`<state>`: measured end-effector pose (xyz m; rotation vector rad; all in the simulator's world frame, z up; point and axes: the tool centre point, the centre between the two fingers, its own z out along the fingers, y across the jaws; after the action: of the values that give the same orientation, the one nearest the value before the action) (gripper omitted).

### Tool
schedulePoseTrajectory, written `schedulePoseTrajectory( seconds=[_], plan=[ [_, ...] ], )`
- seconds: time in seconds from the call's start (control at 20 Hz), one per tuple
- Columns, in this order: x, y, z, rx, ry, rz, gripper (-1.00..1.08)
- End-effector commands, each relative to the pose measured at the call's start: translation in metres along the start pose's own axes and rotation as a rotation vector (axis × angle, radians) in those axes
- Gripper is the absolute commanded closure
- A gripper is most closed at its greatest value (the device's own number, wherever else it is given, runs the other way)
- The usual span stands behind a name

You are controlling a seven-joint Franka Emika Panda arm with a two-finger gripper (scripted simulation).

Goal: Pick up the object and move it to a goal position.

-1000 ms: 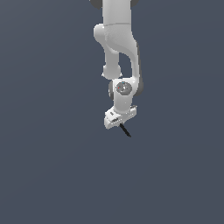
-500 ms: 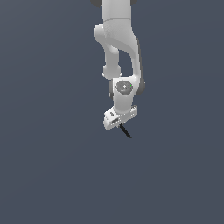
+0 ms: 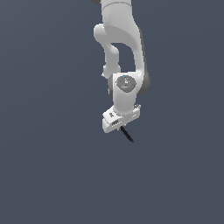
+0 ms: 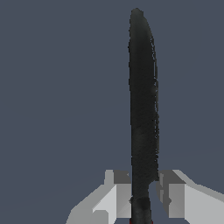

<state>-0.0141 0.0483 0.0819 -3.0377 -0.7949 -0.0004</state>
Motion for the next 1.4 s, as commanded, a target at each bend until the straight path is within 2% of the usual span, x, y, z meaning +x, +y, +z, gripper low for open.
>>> schedulePoseTrajectory(
  seconds=[0.0,0.75,1.35],
  plan=[
    [0.013,0.008,-0.018,0.000,0.000,0.000,1.08],
    [0.081,0.051,-0.105,0.000,0.000,0.002,1.08],
    [0.107,0.067,-0.137,-0.001,-0.001,0.002,1.08]
  ],
)
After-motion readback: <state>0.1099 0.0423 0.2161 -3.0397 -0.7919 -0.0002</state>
